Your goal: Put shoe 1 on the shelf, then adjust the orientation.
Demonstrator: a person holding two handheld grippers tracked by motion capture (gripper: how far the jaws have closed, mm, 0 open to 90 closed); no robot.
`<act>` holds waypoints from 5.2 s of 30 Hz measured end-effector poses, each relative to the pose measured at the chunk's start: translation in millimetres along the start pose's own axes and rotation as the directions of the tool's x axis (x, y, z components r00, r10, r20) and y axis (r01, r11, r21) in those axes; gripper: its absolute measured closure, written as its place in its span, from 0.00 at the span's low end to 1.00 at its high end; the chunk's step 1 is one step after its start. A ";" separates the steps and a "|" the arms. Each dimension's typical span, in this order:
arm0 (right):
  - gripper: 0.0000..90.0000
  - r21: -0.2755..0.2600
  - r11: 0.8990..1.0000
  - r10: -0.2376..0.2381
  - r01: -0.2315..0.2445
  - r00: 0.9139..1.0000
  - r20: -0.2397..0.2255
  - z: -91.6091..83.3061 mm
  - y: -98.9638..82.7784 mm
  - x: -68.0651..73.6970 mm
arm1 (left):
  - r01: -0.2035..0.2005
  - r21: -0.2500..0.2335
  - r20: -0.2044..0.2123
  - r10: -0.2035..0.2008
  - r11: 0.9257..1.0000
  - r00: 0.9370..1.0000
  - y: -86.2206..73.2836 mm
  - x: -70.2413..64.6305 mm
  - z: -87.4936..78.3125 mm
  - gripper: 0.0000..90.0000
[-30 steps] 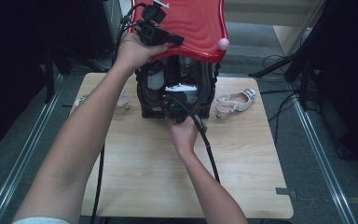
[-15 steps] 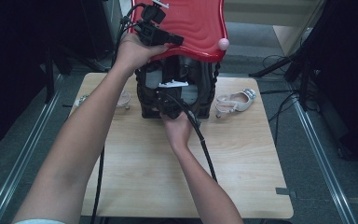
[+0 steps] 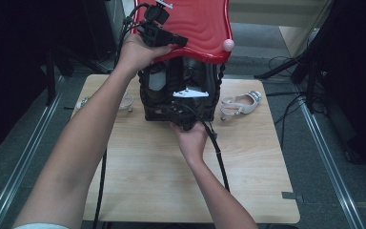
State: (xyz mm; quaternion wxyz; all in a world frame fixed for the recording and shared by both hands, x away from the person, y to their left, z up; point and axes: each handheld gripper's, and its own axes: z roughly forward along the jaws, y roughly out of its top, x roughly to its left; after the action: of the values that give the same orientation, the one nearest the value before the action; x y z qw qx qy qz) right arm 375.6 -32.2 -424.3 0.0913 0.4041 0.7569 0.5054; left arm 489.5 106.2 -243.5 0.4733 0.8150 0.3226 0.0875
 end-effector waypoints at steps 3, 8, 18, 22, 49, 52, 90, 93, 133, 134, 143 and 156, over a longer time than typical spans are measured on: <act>1.00 0.011 1.000 -0.009 0.009 1.000 -0.004 -11.3 -9.5 -3.8 | 0.000 0.001 0.000 0.000 1.000 1.000 0.0 -0.2 0.0 1.00; 1.00 0.016 1.000 -0.011 0.011 1.000 -0.005 -28.8 -25.2 -15.6 | 0.000 0.001 -0.002 0.000 1.000 1.000 0.1 -0.3 0.1 1.00; 1.00 0.008 0.999 0.052 -0.052 0.998 0.026 -52.2 -40.9 -48.3 | 0.001 -0.001 -0.001 -0.001 1.000 1.000 -0.2 -0.2 0.1 1.00; 1.00 0.017 0.999 0.050 -0.050 0.999 -0.005 -52.5 -38.6 -53.5 | 0.002 0.000 -0.002 -0.002 1.000 1.000 0.1 -0.3 0.2 1.00; 1.00 -0.021 0.990 0.141 -0.140 0.987 0.071 -52.0 0.9 -89.6 | 0.004 -0.010 -0.004 -0.004 1.000 1.000 -1.1 0.0 0.1 1.00; 1.00 -0.021 0.990 0.139 -0.138 0.986 0.090 -53.4 5.2 -95.3 | 0.002 -0.011 -0.005 -0.003 1.000 1.000 -1.5 0.1 -0.3 1.00; 0.70 0.003 1.000 0.021 -0.021 1.000 -0.013 -89.5 -50.1 -67.9 | -0.017 0.047 0.026 0.016 0.999 1.000 -64.8 -48.7 -52.2 0.55; 0.66 0.011 1.000 0.027 -0.027 0.999 -0.045 -92.2 -53.5 -66.5 | 0.003 0.040 0.029 -0.005 0.999 1.000 -82.7 -47.2 -51.2 0.53; 0.61 0.070 0.997 0.015 -0.014 1.000 -0.006 -113.6 -88.8 -91.8 | 0.185 0.030 -0.084 -0.182 0.982 0.980 -240.6 1.1 -63.5 0.69; 0.61 0.072 0.997 0.013 -0.013 1.000 -0.006 -113.0 -89.0 -91.6 | 0.197 0.030 -0.102 -0.193 0.980 0.976 -243.8 4.4 -64.1 0.73; 0.61 0.105 0.994 -0.018 0.017 1.000 0.009 -107.1 -91.9 -89.0 | 0.256 0.012 -0.137 -0.252 0.967 0.958 -266.8 33.8 -72.5 0.98; 0.59 0.112 0.994 -0.011 0.014 1.000 -0.026 -103.7 -99.8 -76.0 | 0.336 -0.008 -0.177 -0.332 0.942 0.927 -275.1 70.8 -81.7 1.00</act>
State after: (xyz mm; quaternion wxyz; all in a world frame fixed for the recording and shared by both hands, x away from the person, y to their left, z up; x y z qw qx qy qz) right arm 317.1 -173.6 -479.5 0.0621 0.3976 0.7876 0.4666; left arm 386.0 302.3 -438.9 0.4419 0.7425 0.4979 0.0737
